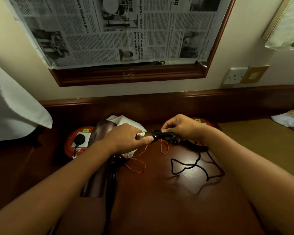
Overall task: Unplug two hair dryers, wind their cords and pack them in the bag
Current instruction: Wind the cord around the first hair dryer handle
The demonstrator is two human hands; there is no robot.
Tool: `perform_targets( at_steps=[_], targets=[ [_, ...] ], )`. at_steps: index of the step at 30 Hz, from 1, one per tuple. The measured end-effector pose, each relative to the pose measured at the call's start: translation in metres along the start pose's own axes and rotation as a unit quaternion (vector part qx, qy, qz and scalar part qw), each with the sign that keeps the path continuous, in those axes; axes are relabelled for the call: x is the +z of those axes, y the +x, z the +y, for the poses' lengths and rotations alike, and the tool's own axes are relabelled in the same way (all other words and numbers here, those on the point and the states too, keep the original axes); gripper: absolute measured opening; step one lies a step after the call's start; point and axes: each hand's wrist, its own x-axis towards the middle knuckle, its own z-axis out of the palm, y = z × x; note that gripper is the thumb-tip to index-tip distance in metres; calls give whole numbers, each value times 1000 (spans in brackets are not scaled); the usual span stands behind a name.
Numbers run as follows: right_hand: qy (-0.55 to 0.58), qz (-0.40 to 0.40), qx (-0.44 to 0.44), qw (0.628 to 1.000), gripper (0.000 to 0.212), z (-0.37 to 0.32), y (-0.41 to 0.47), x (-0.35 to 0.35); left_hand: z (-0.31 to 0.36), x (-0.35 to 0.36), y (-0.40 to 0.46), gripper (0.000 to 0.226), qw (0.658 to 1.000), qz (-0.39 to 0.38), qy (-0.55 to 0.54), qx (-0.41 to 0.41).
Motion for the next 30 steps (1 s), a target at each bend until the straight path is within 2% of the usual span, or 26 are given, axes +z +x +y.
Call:
perform_targets(
  at_steps=[6, 13, 17, 25, 27, 30],
  targets=[
    [-156, 76, -49, 984, 8, -16, -4, -15, 6, -12, 0, 58, 997, -12, 77, -10],
    [-288, 147, -53, 945, 11, -22, -21, -16, 16, -9, 7, 69, 991, -28, 127, -14],
    [-328, 223, -50, 917, 15, -19, -32, -5, 18, -9, 15, 70, 991, -30, 129, -27],
    [-196, 303, -64, 931, 23, 0, -43, 34, 13, 4, 23, 79, 987, 0, 129, -99],
    [-108, 298, -45, 947, 28, 10, -43, 47, 12, 7, 22, 73, 986, 4, 122, -114],
    [90, 275, -32, 957, 36, 20, -43, 65, 10, 9, 21, 70, 986, 16, 107, -130]
  ],
)
